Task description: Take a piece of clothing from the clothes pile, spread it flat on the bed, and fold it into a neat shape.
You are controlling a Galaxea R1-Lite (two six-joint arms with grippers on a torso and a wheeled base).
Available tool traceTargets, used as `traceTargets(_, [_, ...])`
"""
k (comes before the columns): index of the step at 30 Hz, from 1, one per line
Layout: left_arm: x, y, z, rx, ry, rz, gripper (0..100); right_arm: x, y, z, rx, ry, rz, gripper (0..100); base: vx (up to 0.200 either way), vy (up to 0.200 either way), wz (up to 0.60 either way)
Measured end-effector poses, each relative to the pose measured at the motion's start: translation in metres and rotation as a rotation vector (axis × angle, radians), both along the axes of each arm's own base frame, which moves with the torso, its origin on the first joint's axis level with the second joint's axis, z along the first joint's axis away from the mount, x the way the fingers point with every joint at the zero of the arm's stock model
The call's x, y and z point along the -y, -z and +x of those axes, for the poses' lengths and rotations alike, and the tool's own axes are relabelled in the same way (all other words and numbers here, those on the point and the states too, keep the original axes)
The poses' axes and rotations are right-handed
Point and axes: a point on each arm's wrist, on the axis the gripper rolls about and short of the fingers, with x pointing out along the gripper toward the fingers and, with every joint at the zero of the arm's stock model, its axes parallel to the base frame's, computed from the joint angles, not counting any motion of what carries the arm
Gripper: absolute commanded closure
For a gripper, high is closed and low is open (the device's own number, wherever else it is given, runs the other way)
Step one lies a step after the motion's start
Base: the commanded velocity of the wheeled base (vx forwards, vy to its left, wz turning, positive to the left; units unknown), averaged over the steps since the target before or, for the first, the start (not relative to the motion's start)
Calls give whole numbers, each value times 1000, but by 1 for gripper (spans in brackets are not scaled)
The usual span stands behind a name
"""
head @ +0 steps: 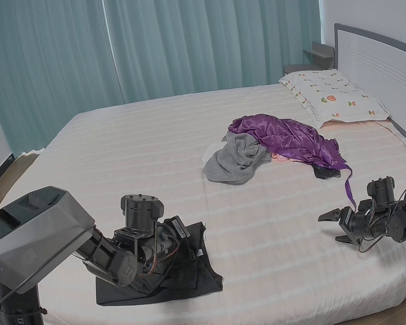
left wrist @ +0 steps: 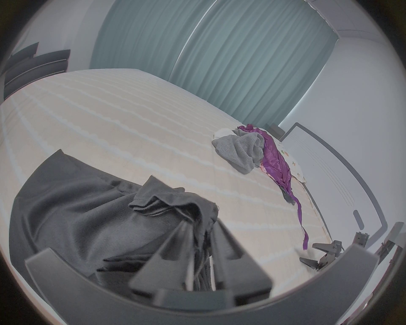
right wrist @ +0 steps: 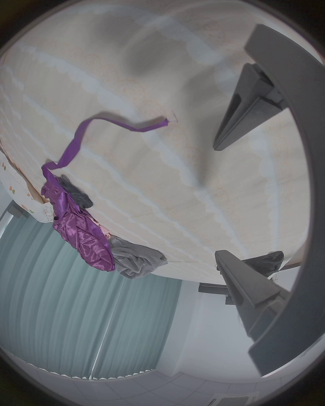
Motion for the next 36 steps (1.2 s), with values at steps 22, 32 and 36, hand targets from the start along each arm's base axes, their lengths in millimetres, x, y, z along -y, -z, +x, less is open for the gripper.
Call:
traceTargets(22, [-27,-27,-26,-21,-126,-163,0,-1,0,0,-1,-2,-2,0,0,0,0])
traceTargets(32, [-75,-24,-38,-55,-188,-393,0,-2,0,-1,1,-9,-5,0,0,80,0])
traceTargets(36, [-90,-19,-41,-22,-198,-457,0,-2,1,-1,0,-10,-7,0,0,200,0])
